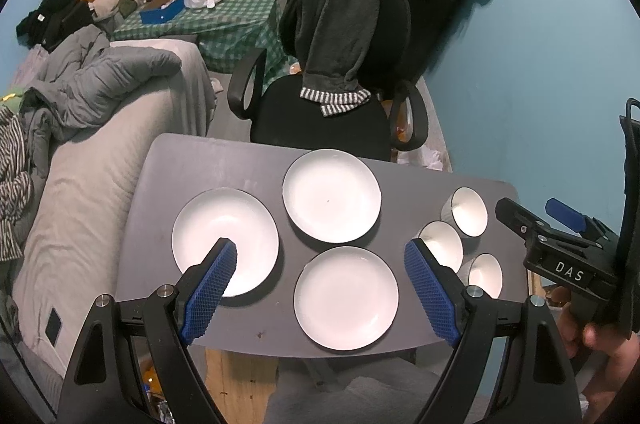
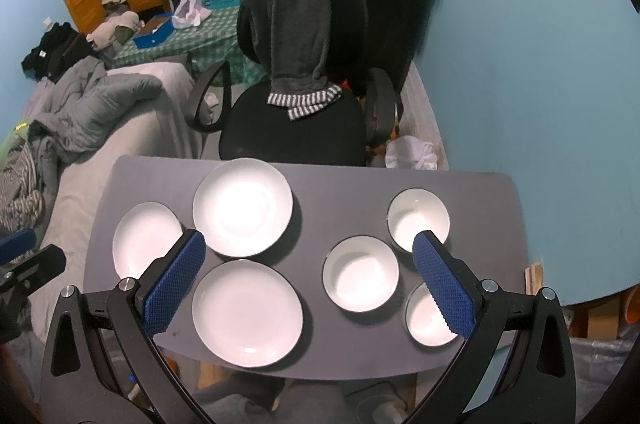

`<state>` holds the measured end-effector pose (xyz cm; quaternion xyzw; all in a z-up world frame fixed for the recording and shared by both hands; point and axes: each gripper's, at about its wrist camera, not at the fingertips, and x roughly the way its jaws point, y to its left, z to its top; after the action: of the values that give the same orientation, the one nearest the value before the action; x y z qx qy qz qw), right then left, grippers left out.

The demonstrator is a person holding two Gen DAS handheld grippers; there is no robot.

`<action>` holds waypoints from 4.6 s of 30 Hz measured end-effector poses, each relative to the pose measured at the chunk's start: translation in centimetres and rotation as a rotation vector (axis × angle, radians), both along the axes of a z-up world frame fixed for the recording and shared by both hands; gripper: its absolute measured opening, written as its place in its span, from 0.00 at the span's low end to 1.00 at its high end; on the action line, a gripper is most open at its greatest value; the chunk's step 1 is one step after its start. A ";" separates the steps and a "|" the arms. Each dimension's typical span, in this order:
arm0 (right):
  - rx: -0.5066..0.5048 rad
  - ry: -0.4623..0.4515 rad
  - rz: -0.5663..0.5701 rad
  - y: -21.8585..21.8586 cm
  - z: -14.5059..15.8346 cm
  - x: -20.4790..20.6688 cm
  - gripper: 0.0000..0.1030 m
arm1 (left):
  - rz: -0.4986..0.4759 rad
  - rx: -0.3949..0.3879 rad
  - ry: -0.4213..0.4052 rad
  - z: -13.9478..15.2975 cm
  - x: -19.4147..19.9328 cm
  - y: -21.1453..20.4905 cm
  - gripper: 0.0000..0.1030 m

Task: Organize plates and bowls

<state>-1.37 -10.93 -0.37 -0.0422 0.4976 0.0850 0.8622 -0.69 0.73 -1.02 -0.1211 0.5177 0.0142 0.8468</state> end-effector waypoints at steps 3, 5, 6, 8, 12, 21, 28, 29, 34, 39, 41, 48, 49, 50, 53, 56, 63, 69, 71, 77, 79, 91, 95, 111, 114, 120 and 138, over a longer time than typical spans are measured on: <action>-0.012 0.005 0.028 0.3 -0.5 0.5 0.99 | 0.005 0.017 0.010 -0.6 0.1 0.4 0.85; -0.019 0.002 0.044 0.2 -0.5 1.2 0.99 | 0.006 0.026 0.021 -1.3 0.2 0.8 0.85; -0.029 0.006 0.057 0.3 -0.6 1.5 0.99 | 0.006 0.031 0.033 -1.7 0.3 0.9 0.85; -0.043 0.007 0.086 0.5 -1.0 1.9 0.99 | 0.010 0.039 0.045 -2.4 0.3 1.3 0.85; -0.026 0.000 0.154 0.9 -2.1 2.6 0.99 | 0.018 0.038 0.071 -3.9 0.2 2.0 0.85; -0.014 0.094 0.294 2.5 -7.3 4.2 0.99 | 0.032 0.025 0.128 -7.9 0.0 3.2 0.85; -0.020 0.156 0.347 3.2 -11.6 4.0 0.99 | 0.029 0.046 0.146 -11.8 -0.2 2.9 0.85; -0.019 0.163 0.351 3.3 -12.2 4.0 0.99 | 0.030 0.044 0.150 -12.3 -0.2 2.8 0.85; 0.000 0.201 0.377 3.8 -15.1 4.0 0.99 | 0.022 0.026 0.180 -14.7 -0.3 2.3 0.85; 0.001 0.228 0.403 4.4 -17.4 4.1 0.98 | 0.006 -0.025 0.199 -17.1 -0.8 2.4 0.85; -0.003 0.236 0.409 4.4 -18.1 4.2 0.98 | 0.017 -0.041 0.225 -18.4 -0.7 2.4 0.85; -0.009 0.285 0.418 4.5 -20.7 4.5 0.95 | 0.037 -0.086 0.283 -21.6 -1.2 2.1 0.85; -0.003 0.296 0.415 4.5 -21.0 4.6 0.94 | 0.033 -0.083 0.289 -21.9 -1.2 2.0 0.85; 0.000 0.304 0.413 4.3 -21.3 4.6 0.93 | 0.030 -0.080 0.294 -22.0 -1.1 1.9 0.85; 0.006 0.325 0.408 4.0 -22.1 4.6 0.92 | 0.014 -0.073 0.285 -22.4 -1.0 1.5 0.85; 0.005 0.337 0.420 4.0 -22.6 4.4 0.87 | 0.010 -0.073 0.312 -23.3 -1.0 1.3 0.80; -0.004 0.368 0.494 4.5 -23.5 3.5 0.76 | 0.005 -0.095 0.349 -24.8 -0.9 0.7 0.72; -0.009 0.378 0.544 4.6 -23.7 2.9 0.71 | 0.020 -0.136 0.387 -25.5 -0.9 1.0 0.60; -0.015 0.378 0.560 4.6 -23.6 2.7 0.68 | 0.027 -0.143 0.388 -25.5 -0.9 1.2 0.60; 0.015 0.366 0.565 4.6 -23.4 3.8 0.68 | 0.052 -0.145 0.400 -25.9 -1.1 1.3 0.60; 0.009 0.354 0.559 4.6 -23.5 4.6 0.68 | 0.057 -0.147 0.402 -26.0 -1.2 1.6 0.60; 0.009 0.252 0.566 4.6 -21.1 4.8 0.63 | 0.064 -0.158 0.408 -26.5 -0.5 1.7 0.60; 0.015 0.228 0.615 5.5 -20.8 4.3 0.62 | 0.063 -0.164 0.409 -26.6 -0.4 1.5 0.60; -0.035 0.401 0.599 6.0 -24.8 3.9 0.35 | 0.040 -0.179 0.417 -27.2 0.2 4.4 0.60; -0.054 0.408 0.598 6.1 -24.7 3.8 0.34 | 0.039 -0.184 0.424 -27.0 -0.1 4.0 0.60; -0.019 0.458 0.548 5.8 -25.0 4.0 0.30 | 0.053 -0.191 0.429 -27.0 -0.5 5.0 0.60; 0.241 0.619 0.319 1.2 -26.4 1.7 0.21 | 0.014 -0.242 0.456 -27.5 -1.5 4.0 0.53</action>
<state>0.32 -9.71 -26.73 0.0102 0.7084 0.2851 0.6456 -2.21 4.72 -28.55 -0.2189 0.6923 -0.0152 0.6875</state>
